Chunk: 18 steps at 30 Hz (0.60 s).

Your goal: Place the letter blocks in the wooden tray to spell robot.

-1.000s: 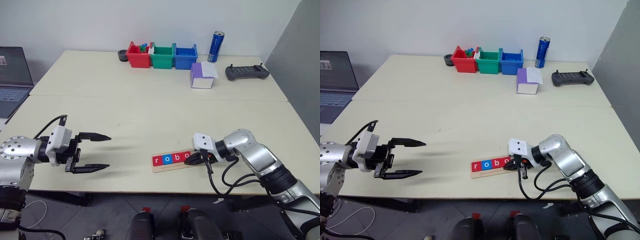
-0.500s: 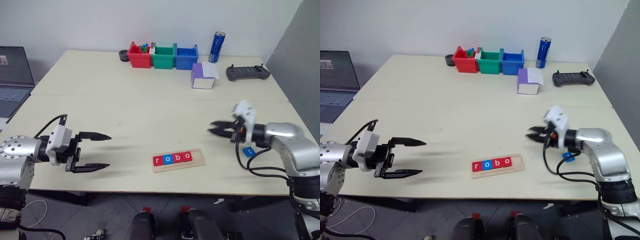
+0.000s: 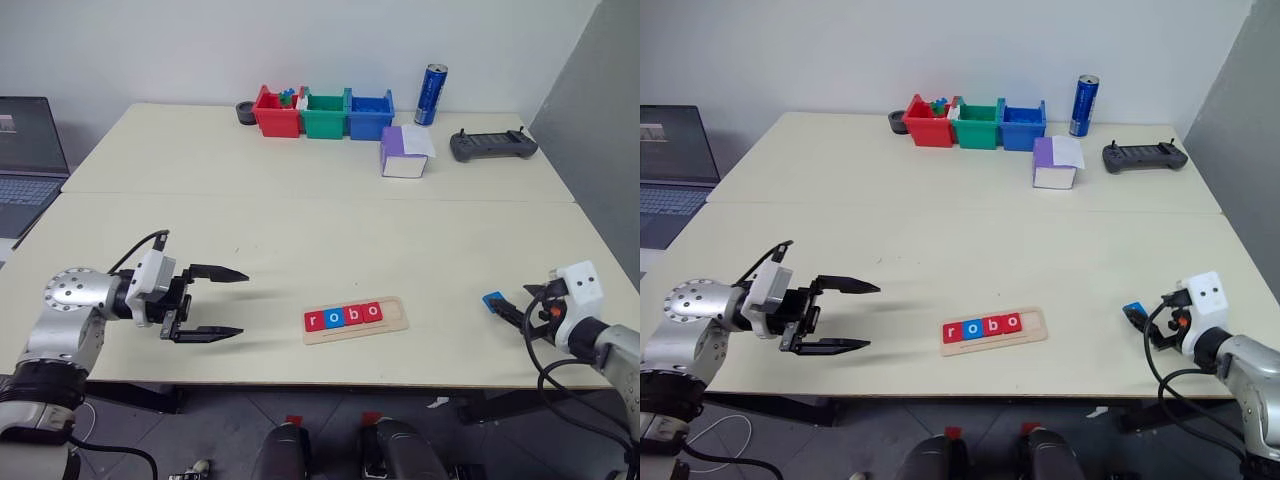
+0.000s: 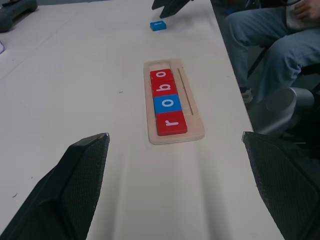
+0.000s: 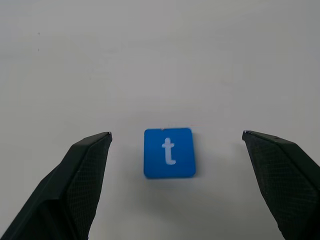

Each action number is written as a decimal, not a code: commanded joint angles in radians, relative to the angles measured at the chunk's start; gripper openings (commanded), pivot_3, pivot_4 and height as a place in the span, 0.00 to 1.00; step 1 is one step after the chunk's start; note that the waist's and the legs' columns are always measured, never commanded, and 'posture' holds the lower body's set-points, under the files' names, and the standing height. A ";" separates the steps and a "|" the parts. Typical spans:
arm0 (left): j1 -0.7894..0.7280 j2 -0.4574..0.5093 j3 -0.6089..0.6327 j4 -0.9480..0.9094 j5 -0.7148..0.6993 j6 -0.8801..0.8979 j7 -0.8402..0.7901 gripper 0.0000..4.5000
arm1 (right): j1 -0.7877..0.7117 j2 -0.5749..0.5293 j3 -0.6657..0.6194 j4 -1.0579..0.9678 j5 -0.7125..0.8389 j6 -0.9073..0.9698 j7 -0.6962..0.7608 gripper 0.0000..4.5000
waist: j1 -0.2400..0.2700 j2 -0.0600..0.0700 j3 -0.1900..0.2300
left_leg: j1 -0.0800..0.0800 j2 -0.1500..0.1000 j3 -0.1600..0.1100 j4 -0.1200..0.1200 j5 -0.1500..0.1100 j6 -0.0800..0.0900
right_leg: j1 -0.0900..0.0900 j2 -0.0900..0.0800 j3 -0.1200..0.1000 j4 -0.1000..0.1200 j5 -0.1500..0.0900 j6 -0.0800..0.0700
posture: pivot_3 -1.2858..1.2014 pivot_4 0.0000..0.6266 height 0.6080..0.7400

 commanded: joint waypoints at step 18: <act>-0.014 0.027 0.002 -0.008 -0.008 -0.007 -0.006 1.00 | 0.061 0.205 0.203 -0.108 -0.098 -0.064 -0.302 0.32 | -0.001 -0.005 -0.003 | 0.000 0.000 0.000 0.000 0.000 0.000 | 0.001 0.000 0.000 0.000 0.000 0.000 | 0.52 0.24 1.00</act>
